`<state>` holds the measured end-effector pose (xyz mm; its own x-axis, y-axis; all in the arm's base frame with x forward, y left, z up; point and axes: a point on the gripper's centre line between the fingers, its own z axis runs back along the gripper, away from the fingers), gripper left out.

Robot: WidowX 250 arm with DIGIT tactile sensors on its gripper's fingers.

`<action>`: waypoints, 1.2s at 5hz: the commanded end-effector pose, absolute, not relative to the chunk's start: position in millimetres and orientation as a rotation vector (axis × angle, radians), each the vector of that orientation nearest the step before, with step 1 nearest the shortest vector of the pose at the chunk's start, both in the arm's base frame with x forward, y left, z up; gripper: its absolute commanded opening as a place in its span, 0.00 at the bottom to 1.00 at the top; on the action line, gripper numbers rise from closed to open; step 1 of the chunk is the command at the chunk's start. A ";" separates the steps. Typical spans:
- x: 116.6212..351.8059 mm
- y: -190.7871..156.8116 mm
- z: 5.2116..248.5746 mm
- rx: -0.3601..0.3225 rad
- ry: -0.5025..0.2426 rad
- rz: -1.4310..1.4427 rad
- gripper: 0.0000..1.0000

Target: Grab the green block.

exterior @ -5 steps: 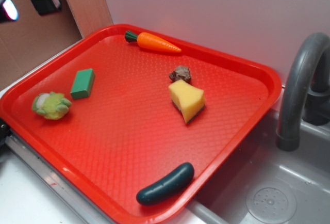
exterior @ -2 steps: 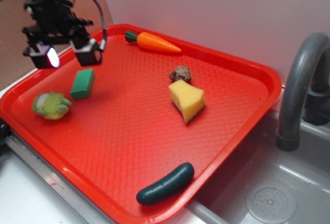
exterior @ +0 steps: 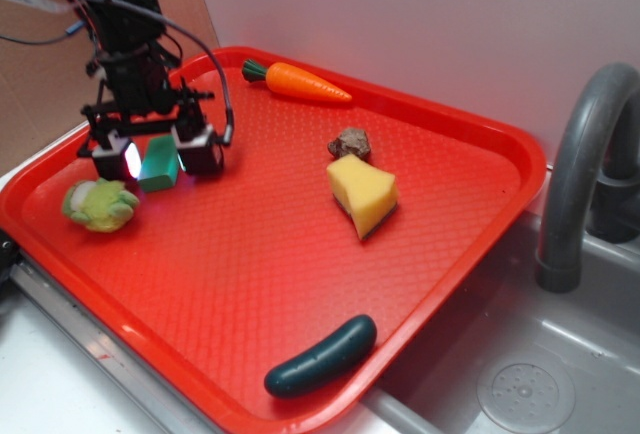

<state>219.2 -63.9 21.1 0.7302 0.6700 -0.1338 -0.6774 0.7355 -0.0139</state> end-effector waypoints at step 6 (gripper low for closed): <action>226.6 -65.5 207.8 0.096 -0.117 0.610 0.00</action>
